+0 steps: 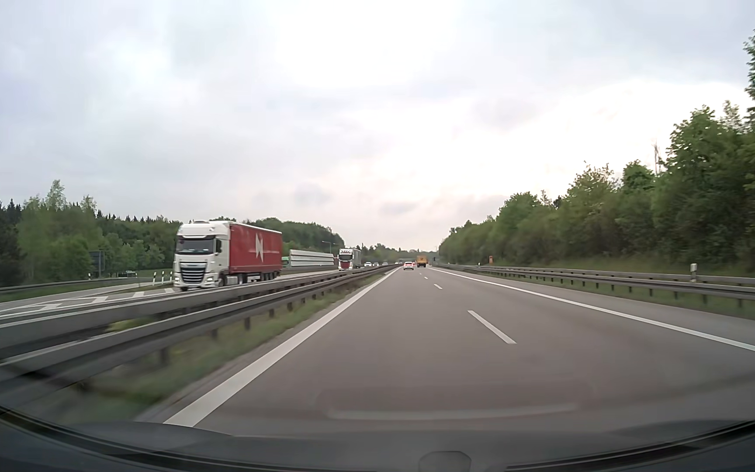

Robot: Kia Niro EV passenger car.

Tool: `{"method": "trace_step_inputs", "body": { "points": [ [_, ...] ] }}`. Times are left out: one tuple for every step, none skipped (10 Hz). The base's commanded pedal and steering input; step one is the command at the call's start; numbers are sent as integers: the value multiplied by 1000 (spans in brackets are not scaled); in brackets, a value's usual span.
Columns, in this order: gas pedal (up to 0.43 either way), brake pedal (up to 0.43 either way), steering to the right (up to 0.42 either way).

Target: Follow the waypoints while adhering to traffic rules and regulations

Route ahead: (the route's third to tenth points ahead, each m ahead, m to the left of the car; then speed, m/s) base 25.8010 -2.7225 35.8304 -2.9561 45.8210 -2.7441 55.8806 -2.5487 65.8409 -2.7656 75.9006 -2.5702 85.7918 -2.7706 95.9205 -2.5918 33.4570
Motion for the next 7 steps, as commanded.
{"method": "trace_step_inputs", "body": {
  "points": [
    [150, 0, -4],
    [150, 0, -1],
    [150, 0, -1],
    [150, 0, -1],
    [150, 0, -1],
    [150, 0, -1],
    [150, 0, -1]
  ]
}}
